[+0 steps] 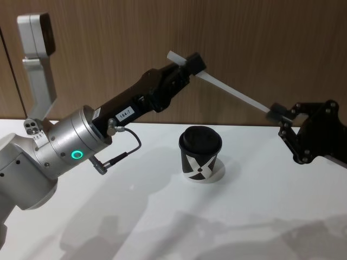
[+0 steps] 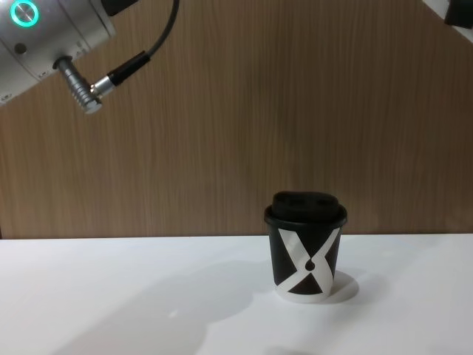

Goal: Pick up the straw with one hand, pass it to the other hand, and insert it into the cup.

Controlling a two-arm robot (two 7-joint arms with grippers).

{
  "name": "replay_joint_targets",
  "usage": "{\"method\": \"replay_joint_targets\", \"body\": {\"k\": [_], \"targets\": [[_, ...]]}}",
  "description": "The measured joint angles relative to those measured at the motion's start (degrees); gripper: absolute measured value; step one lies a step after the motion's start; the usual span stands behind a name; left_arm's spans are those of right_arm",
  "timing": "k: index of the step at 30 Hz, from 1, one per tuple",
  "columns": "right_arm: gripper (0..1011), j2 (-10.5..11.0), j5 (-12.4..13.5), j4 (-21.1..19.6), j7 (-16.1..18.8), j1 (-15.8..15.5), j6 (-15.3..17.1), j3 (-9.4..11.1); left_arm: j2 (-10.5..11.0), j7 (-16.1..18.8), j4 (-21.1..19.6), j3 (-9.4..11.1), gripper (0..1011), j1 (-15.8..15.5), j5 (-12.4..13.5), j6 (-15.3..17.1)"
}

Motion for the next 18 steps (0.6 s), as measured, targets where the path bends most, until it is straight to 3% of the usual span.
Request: {"method": "replay_joint_targets", "body": {"k": [3, 15, 18], "targets": [[115, 0.0, 0.0, 0.0, 0.0, 0.0, 0.0, 0.0, 0.0, -0.01, 0.0, 0.0, 32, 0.0, 0.0, 0.0], [513, 0.0, 0.0, 0.0, 0.0, 0.0, 0.0, 0.0, 0.2, 0.21, -0.05, 0.03, 19, -0.04, 0.22, -0.25], [566, 0.0, 0.0, 0.0, 0.0, 0.0, 0.0, 0.0, 0.43, 0.68, -0.18, 0.04, 18, -0.05, 0.68, -0.57]]}}
